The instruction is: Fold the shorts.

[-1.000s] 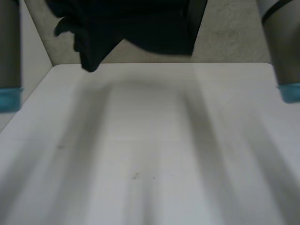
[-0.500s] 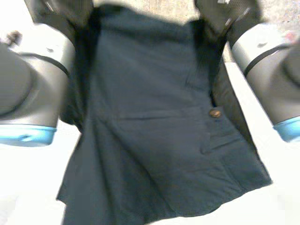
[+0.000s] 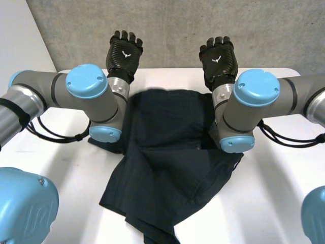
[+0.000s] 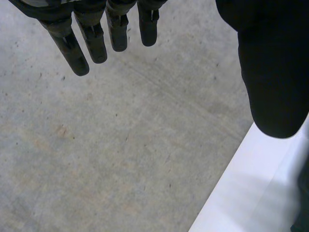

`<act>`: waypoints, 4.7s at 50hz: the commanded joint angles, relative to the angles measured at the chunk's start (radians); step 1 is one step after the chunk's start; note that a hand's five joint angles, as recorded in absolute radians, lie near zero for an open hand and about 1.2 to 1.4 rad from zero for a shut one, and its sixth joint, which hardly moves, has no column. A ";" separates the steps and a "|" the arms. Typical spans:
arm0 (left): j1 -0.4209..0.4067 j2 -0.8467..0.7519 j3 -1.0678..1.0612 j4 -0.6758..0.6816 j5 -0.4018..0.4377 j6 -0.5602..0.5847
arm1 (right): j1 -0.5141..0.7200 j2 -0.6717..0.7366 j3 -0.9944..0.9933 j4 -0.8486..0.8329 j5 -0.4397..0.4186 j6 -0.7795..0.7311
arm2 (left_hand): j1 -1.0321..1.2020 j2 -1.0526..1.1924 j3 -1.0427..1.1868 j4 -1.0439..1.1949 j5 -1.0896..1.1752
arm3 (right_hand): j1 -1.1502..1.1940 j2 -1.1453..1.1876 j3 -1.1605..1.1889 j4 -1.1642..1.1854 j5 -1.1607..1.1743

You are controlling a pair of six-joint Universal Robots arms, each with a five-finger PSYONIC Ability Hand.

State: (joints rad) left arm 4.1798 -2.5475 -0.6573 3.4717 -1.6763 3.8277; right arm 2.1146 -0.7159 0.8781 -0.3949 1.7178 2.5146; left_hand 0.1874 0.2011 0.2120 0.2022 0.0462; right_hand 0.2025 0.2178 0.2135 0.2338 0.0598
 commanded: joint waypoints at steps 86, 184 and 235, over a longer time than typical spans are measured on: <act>-0.154 0.914 -1.314 -0.057 0.191 -0.464 | -0.174 -0.435 0.769 0.349 -0.310 0.299 | 0.167 0.153 0.142 0.152 0.133 | 1.194 1.178 1.183 1.162 1.162; -0.101 1.043 -1.449 -0.254 -0.017 -0.444 | -0.082 -0.448 0.772 0.419 -0.297 0.323 | 0.320 0.306 0.295 0.305 0.286 | 1.194 1.178 1.183 1.162 1.162; -0.188 0.748 -1.458 0.089 -0.203 -0.277 | -0.087 -0.438 0.786 0.389 -0.293 0.286 | 0.601 0.588 0.577 0.587 0.568 | 1.194 1.178 1.183 1.162 1.162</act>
State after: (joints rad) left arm 3.9911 -1.8053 -2.1120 3.5310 -1.8813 3.4879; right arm 2.0317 -1.1523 1.6669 -0.0089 1.4246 2.8146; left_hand 0.6855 0.6830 0.6835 0.6846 0.5000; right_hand 0.9766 1.1764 1.1932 1.1891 0.9853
